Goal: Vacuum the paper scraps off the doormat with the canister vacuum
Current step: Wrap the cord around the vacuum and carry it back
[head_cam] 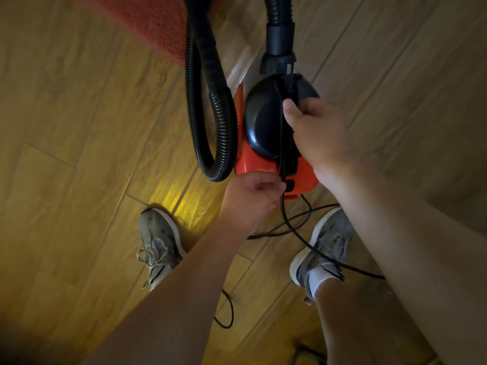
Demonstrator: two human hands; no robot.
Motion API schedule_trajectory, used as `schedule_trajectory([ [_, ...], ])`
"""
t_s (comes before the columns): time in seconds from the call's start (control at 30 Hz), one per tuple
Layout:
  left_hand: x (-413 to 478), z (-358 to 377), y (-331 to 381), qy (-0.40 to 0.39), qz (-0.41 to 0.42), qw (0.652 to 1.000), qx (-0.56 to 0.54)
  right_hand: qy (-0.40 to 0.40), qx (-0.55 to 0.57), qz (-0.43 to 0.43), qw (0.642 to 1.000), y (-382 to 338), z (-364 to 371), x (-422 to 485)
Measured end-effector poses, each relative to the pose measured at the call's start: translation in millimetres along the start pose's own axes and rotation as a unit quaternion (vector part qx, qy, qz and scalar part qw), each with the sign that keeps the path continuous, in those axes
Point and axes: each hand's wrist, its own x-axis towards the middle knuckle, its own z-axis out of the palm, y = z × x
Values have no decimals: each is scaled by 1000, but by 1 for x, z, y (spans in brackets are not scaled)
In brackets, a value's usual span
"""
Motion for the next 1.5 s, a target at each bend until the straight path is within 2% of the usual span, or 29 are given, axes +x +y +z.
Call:
schedule_trajectory([
  [0.1, 2, -14, 11, 24, 43, 997, 57, 20, -3, 32, 999, 4, 4, -6],
  [0.2, 5, -25, 31, 66, 90, 992, 66, 1, 43, 97, 994, 8, 7, -12],
  [0.3, 18, -33, 53, 137, 135, 979, 68, -21, 87, 119, 989, 10, 7, -12],
  [0.4, 38, -42, 75, 218, 178, 952, 119, -20, 81, 127, 988, 9, 8, -11],
  [0.6, 81, -60, 101, 280, 166, 934, 147, -24, 83, 125, 988, 7, 10, -10],
  [0.8, 109, -61, 95, 244, 67, 960, 121, -24, 87, 123, 988, 5, 8, -12],
  [0.9, 116, -57, 89, 223, 53, 969, 95, -26, 103, 121, 987, 4, 8, -13],
  [1.0, 123, -55, 87, 198, 49, 979, 18, -24, 128, 115, 985, 4, 9, -15],
  [1.1, 127, -57, 88, 176, 12, 981, -85, -29, 141, 104, 984, 3, 10, -15],
  [1.17, 124, -58, 86, 162, -8, 980, -116, -34, 150, 101, 983, 3, 10, -16],
  [1.37, 95, -61, 71, 142, 13, 982, -121, -37, 165, 112, 979, 4, 10, -19],
  [1.5, 68, -59, 60, 112, 58, 985, -119, -38, 159, 120, 979, 0, 12, -20],
])
